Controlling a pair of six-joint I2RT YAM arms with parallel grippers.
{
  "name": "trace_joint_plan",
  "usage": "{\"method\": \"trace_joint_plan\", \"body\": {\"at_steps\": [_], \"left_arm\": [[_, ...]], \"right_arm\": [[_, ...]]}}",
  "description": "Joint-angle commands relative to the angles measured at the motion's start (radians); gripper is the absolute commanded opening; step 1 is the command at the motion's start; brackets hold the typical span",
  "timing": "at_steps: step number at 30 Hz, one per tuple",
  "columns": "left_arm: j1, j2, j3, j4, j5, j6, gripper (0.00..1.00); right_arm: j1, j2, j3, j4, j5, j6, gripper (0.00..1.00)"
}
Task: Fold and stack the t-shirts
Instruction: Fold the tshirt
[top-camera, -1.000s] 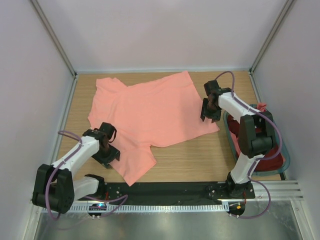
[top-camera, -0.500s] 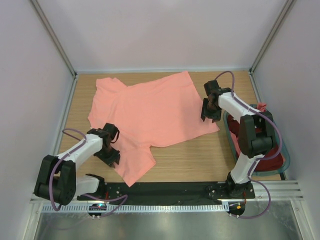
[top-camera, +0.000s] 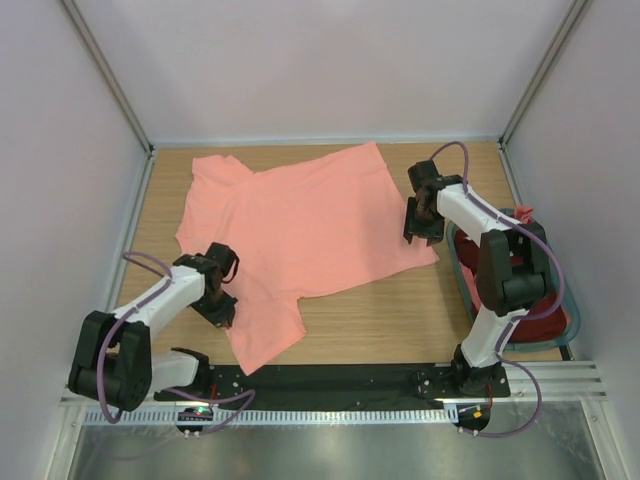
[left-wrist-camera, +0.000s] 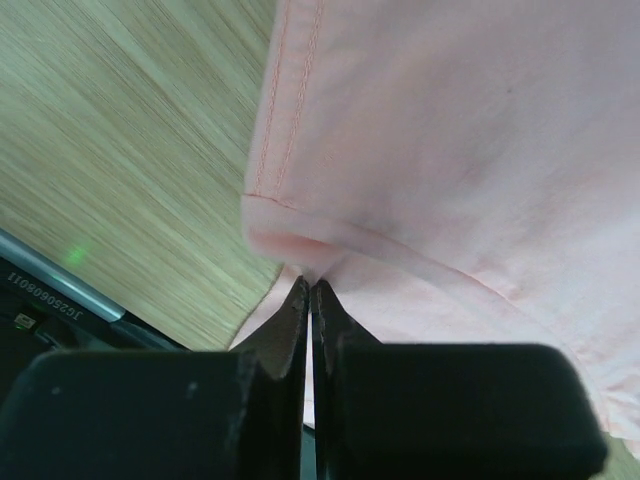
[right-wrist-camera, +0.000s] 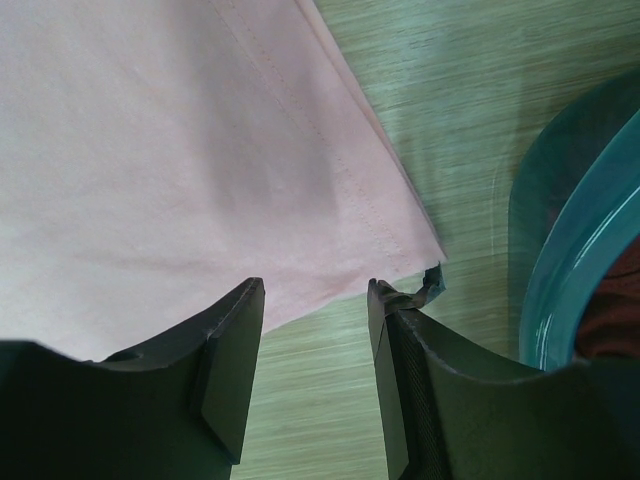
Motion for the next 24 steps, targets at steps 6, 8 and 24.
{"method": "trace_joint_plan", "body": {"at_steps": [6, 8, 24], "left_arm": [[0.014, -0.066, 0.122, -0.109, -0.136, 0.071, 0.00], [0.012, -0.071, 0.125, -0.118, -0.136, 0.068, 0.00], [0.017, -0.142, 0.083, -0.164, -0.136, 0.047, 0.00]], "right_arm": [[-0.007, -0.055, -0.028, -0.023, 0.025, -0.012, 0.53], [-0.022, -0.052, -0.035, -0.023, 0.024, -0.014, 0.53], [-0.038, -0.029, -0.135, 0.056, 0.045, -0.008, 0.54]]}}
